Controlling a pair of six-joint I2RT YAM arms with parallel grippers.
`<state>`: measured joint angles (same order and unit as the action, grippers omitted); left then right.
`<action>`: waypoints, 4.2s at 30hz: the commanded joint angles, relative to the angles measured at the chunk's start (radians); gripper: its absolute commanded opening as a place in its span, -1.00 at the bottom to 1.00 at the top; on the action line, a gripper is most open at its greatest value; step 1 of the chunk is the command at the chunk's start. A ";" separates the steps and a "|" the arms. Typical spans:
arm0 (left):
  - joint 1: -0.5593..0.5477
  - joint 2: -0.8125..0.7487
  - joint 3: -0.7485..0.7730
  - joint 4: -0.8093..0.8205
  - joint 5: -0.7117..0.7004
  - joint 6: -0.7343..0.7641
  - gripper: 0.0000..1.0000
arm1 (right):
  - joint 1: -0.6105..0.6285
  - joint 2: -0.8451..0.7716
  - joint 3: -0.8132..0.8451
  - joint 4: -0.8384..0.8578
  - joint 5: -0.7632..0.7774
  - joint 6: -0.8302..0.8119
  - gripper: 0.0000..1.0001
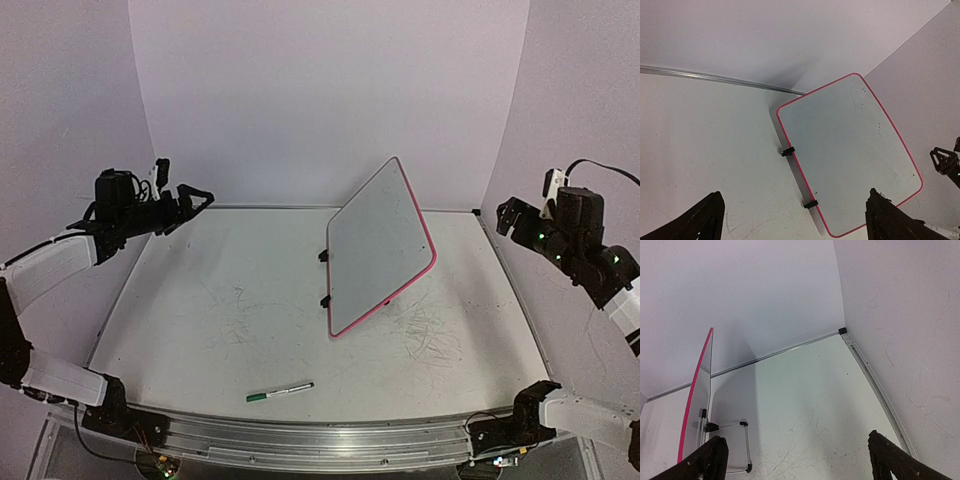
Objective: Write a sentence on the whiteboard
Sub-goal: Move the whiteboard to the center of the board.
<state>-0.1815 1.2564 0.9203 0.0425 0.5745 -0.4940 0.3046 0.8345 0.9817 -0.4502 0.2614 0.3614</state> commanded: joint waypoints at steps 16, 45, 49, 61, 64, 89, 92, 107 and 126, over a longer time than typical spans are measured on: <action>-0.463 0.429 0.073 0.025 0.035 0.395 0.86 | 0.004 0.001 -0.031 0.066 -0.307 -0.033 0.97; -0.602 0.940 0.418 0.094 -0.123 0.837 0.02 | 0.005 -0.062 -0.056 0.120 -0.366 -0.038 0.96; -0.643 0.949 0.413 0.121 -0.165 0.803 -0.29 | 0.005 -0.070 -0.049 0.120 -0.370 -0.042 0.96; -0.870 0.963 0.365 0.301 -0.604 0.424 -0.69 | 0.005 -0.021 0.087 0.025 -0.214 -0.041 0.97; -0.901 0.991 0.409 0.300 -0.687 0.286 -0.69 | 0.005 0.007 0.136 -0.002 -0.158 -0.019 0.97; -0.655 0.577 0.123 0.195 -0.303 0.251 0.73 | 0.184 0.121 0.179 0.051 -0.273 0.014 0.97; -0.617 0.666 0.266 0.082 -0.331 0.302 0.66 | 0.227 0.146 0.173 0.072 -0.289 0.020 0.97; -0.592 1.047 0.677 -0.101 -0.384 0.428 0.04 | 0.457 0.262 0.180 0.099 -0.201 0.068 0.96; -0.834 1.006 0.535 0.111 -0.810 0.176 -1.00 | 0.603 0.446 0.129 0.043 0.040 0.326 0.78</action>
<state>-0.9045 2.3013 1.4953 0.1202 -0.0708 -0.1583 0.9043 1.2624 1.1328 -0.3828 0.1954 0.5700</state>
